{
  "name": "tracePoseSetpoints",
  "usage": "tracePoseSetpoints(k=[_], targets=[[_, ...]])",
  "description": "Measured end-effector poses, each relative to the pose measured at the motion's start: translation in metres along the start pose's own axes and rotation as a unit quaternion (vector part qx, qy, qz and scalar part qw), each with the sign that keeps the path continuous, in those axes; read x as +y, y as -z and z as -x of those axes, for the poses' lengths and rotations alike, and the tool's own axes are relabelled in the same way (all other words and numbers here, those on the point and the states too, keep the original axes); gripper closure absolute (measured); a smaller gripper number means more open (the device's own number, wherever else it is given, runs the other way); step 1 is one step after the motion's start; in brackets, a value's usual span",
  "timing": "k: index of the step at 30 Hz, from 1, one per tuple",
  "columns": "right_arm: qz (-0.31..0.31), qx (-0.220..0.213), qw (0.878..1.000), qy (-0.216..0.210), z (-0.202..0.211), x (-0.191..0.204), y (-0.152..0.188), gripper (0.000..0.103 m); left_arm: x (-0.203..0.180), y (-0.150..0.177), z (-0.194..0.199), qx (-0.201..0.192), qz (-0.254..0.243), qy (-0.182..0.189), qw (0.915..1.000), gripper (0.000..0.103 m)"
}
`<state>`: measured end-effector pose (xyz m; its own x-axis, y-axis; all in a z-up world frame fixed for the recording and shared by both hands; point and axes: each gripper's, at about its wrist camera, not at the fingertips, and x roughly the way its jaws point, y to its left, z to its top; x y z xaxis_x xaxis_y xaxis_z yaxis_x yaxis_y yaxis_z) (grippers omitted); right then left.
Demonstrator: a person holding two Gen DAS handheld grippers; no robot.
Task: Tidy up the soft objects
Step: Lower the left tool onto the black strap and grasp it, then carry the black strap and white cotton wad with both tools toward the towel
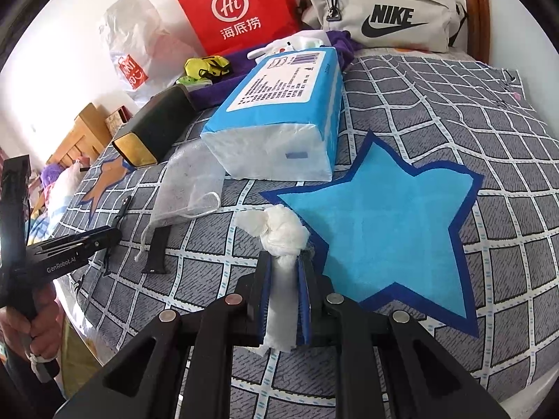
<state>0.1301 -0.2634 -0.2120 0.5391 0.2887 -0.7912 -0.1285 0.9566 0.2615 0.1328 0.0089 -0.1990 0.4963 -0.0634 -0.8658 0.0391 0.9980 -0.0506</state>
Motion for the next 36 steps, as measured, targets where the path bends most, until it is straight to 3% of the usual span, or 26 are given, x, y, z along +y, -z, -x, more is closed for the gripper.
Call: tracePoseSetpoints(k=[5, 7, 11, 36], targets=[[0.015, 0.004, 1.000, 0.026, 0.001, 0.010, -0.002, 0.091, 0.007, -0.001, 0.003, 0.003, 0.017, 0.017, 0.9997, 0.083], [0.013, 0.011, 1.000, 0.017, 0.004, 0.013, -0.003, 0.091, 0.012, -0.002, 0.007, 0.006, 0.034, 0.035, 0.9988, 0.083], [0.020, 0.007, 1.000, 0.019, 0.018, 0.020, -0.008, 0.091, 0.017, -0.004, 0.014, 0.001, 0.043, 0.032, 0.9985, 0.083], [0.036, -0.074, 0.997, -0.002, 0.083, 0.045, -0.077, 0.091, 0.020, -0.074, 0.077, -0.077, 0.052, 0.064, 0.9936, 0.083]])
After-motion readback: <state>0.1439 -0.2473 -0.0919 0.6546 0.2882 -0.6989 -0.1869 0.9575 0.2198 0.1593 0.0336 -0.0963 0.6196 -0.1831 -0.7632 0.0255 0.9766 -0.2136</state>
